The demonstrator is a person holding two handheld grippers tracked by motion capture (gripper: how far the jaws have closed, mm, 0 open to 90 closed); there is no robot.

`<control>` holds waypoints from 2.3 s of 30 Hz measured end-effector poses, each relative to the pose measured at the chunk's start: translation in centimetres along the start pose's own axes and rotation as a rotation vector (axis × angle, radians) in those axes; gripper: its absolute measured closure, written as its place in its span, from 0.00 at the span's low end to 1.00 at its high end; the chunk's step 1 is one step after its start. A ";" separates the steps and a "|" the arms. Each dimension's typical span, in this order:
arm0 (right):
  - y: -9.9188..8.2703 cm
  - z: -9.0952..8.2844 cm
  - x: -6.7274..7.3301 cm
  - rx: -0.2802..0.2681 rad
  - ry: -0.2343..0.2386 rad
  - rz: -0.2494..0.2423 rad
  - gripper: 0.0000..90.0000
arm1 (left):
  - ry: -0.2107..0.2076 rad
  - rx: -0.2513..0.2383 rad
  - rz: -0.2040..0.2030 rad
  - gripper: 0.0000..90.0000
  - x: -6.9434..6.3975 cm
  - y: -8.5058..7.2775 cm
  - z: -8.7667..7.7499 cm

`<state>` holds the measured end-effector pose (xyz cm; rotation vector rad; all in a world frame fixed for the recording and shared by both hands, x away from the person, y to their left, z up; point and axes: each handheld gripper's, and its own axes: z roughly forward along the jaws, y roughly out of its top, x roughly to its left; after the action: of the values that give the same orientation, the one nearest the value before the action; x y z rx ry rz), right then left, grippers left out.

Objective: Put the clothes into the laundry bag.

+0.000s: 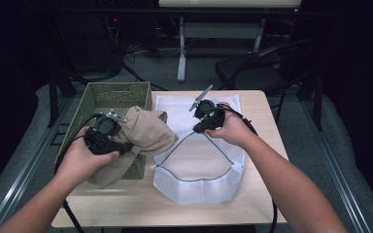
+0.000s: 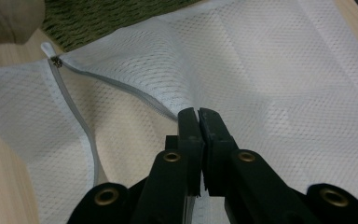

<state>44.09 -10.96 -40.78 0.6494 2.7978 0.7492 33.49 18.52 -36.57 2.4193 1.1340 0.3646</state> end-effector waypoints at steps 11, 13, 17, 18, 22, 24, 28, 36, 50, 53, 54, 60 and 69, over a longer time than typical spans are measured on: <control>1.2 -1.2 -0.4 -0.003 -0.026 0.004 0.98 | -0.003 -0.003 0.001 0.65 -0.1 -0.1 -0.1; 1.4 -1.3 -0.5 -0.006 -0.035 -0.003 0.98 | -0.003 -0.004 0.003 0.65 -0.2 -0.1 -0.1; 1.6 -1.3 -1.0 -0.006 -0.040 0.004 0.98 | -0.009 -0.002 0.011 0.65 -0.4 0.0 0.1; 1.7 -1.4 -1.0 -0.010 -0.041 0.016 0.98 | -0.011 -0.002 0.010 0.65 -0.5 0.0 0.1; 2.1 -1.8 -1.2 -0.003 -0.052 0.004 0.98 | -0.016 -0.009 0.014 0.65 -0.6 0.1 0.0; 2.4 -2.0 -1.3 -0.010 -0.044 0.007 0.98 | -0.016 -0.012 0.014 0.65 -0.7 0.1 -0.1; 2.8 -2.4 -1.5 -0.025 -0.053 0.005 0.98 | -0.021 -0.006 0.025 0.65 -1.0 0.2 0.0; 3.5 -3.2 -1.5 -0.031 -0.065 -0.005 0.98 | -0.034 -0.010 0.037 0.65 -1.5 0.2 0.1; 4.1 -4.0 -1.3 -0.043 -0.079 -0.012 0.98 | -0.064 -0.009 0.055 0.65 -2.7 0.1 0.5; 4.1 -4.0 -1.2 -0.043 -0.080 -0.013 0.98 | -0.075 -0.013 0.065 0.65 -3.2 0.2 0.7; 4.1 -4.0 -1.2 -0.045 -0.079 -0.012 0.98 | -0.078 -0.012 0.068 0.65 -3.3 0.2 0.8; 4.2 -3.9 -1.2 -0.044 -0.080 -0.016 0.98 | -0.106 -0.022 0.095 0.65 -4.6 0.7 1.5; 4.1 -4.0 -1.1 -0.047 -0.081 -0.019 0.98 | -0.149 -0.020 0.131 0.65 -6.5 1.5 2.6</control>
<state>45.51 -9.98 -35.23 0.6289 2.7009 0.7653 31.49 11.87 -38.41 2.4644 0.9066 0.2311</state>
